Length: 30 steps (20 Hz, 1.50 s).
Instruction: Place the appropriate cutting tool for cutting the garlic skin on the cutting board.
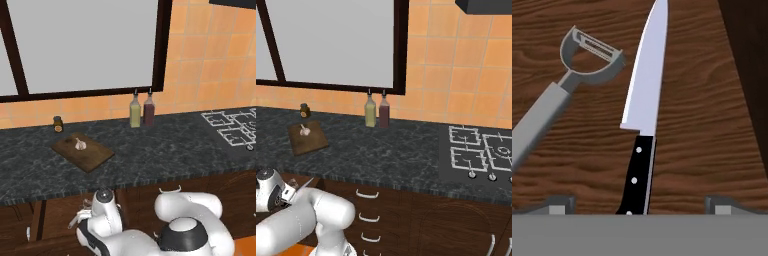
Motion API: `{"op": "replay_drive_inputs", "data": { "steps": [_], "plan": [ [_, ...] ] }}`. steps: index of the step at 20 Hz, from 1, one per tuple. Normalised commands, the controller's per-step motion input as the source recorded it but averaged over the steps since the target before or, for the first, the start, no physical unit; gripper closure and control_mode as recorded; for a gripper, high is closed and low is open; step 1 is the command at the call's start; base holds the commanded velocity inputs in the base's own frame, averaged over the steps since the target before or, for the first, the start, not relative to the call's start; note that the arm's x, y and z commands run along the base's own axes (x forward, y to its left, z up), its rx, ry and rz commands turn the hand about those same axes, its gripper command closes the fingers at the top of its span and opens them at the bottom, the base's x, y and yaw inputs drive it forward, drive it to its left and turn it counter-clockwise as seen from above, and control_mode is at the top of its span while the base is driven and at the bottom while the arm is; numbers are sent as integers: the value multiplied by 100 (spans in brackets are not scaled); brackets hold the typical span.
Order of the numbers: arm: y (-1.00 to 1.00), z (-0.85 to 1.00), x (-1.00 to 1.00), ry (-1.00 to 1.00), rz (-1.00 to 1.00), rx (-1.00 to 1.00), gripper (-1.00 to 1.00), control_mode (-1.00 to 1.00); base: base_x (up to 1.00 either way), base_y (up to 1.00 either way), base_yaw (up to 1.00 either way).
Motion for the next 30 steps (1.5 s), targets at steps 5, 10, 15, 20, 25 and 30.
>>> {"op": "replay_drive_inputs", "data": {
  "steps": [5,10,15,20,25,30],
  "plan": [
    [0,-76,0,0,0,0,100,-100,0,0,0],
    [0,-30,4,4,0,0,100,-100,0,0,0],
    [0,96,-32,27,0,-13,100,-100,0,0,0],
    [2,100,-55,23,5,-19,100,-100,0,0,0],
    [34,84,-96,24,18,-24,100,-100,0,0,0],
    [33,83,-94,18,17,-25,100,-100,0,0,0]
  ]
}}
